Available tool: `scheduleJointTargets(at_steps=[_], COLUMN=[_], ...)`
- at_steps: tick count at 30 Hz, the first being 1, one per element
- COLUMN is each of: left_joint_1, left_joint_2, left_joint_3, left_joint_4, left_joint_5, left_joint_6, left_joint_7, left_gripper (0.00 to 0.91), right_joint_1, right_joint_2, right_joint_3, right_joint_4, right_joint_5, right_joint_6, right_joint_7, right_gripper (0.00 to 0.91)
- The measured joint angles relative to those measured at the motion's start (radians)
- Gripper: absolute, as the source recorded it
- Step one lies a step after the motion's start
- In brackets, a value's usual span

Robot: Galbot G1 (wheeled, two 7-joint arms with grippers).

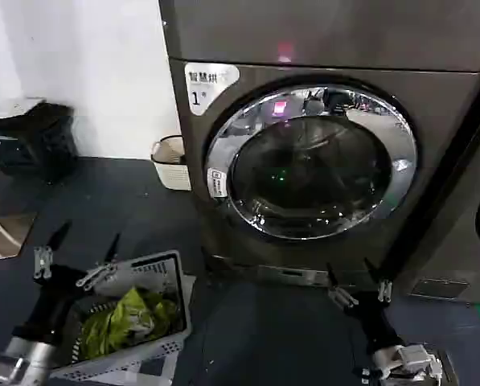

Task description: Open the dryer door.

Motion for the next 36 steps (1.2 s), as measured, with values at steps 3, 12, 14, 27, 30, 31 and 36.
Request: scheduleJointTargets(at_steps=[3,12,14,27,30,31,36], left_joint_1=[0.004,0.007,0.007,0.01,0.014,0.015,0.015], left_joint_2=[0.0,-0.006,-0.003,0.031,0.03,0.029,0.023], left_joint_3=[0.006,0.028,0.027,-0.024,-0.031,-0.031,-0.03], left_joint_4=[-0.004,0.005,0.001,-0.006,-0.005,-0.005,-0.003], left_joint_5=[-0.001,-0.015,-0.035,-0.106,-0.106,-0.106,-0.103], left_joint_6=[0.0,-0.01,-0.002,-0.01,-0.012,-0.013,-0.013], left_joint_7=[0.013,0.038,0.039,0.056,0.059,0.059,0.068], left_gripper=[0.907,0.907,0.907,0.907,0.907,0.907,0.907], right_joint_1=[0.022,0.14,0.179,0.538,0.633,0.661,0.791], right_joint_2=[-0.031,-0.215,-0.275,-0.461,-0.455,-0.452,-0.426], right_joint_3=[0.0,-0.023,-0.044,-0.342,-0.407,-0.426,-0.522], right_joint_4=[0.002,-0.01,-0.028,-0.234,-0.302,-0.324,-0.445], right_joint_5=[0.022,0.183,0.209,0.34,0.349,0.35,0.351], right_joint_6=[-0.004,-0.048,-0.058,-0.074,-0.073,-0.073,-0.067], right_joint_7=[-0.015,-0.089,-0.112,-0.195,-0.203,-0.209,-0.218], right_gripper=[0.907,0.907,0.907,0.907,0.907,0.907,0.907])
